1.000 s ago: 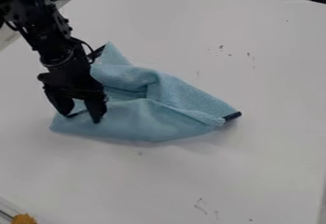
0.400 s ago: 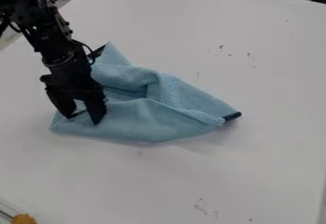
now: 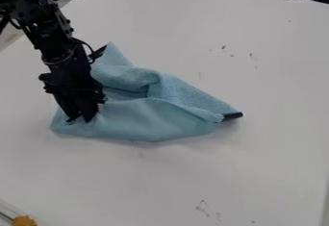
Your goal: Moved the cloth to the bottom edge of the table
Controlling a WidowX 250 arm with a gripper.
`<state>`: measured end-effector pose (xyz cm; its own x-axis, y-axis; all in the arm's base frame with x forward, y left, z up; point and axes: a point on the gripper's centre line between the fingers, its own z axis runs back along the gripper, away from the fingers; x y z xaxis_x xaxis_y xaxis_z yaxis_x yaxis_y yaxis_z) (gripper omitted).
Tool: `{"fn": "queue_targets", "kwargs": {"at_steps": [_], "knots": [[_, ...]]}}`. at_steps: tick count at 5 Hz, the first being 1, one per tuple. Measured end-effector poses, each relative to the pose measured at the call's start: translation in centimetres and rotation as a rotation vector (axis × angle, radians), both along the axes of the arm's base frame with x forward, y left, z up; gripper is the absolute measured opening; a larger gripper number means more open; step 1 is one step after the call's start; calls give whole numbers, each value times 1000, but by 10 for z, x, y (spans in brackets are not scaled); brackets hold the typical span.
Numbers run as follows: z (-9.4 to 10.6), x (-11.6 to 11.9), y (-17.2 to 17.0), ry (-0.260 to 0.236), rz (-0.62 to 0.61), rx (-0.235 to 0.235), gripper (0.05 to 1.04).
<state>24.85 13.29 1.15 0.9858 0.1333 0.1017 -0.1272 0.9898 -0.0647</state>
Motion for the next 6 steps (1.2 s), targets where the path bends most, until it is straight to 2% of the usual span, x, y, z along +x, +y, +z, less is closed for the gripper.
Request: {"fn": "queue_targets", "kwargs": {"at_steps": [1,2,3,4,5,6], "knots": [[0,1,-2,-13,-3,-6,169],[2,-1,-7,-29,-10,-9,73],[18,0,-16,-74,-64,34,58],[32,-12,-29,-136,-216,109,56],[35,-29,-38,-168,-392,154,55],[20,-46,-31,-205,-635,149,55]]}}
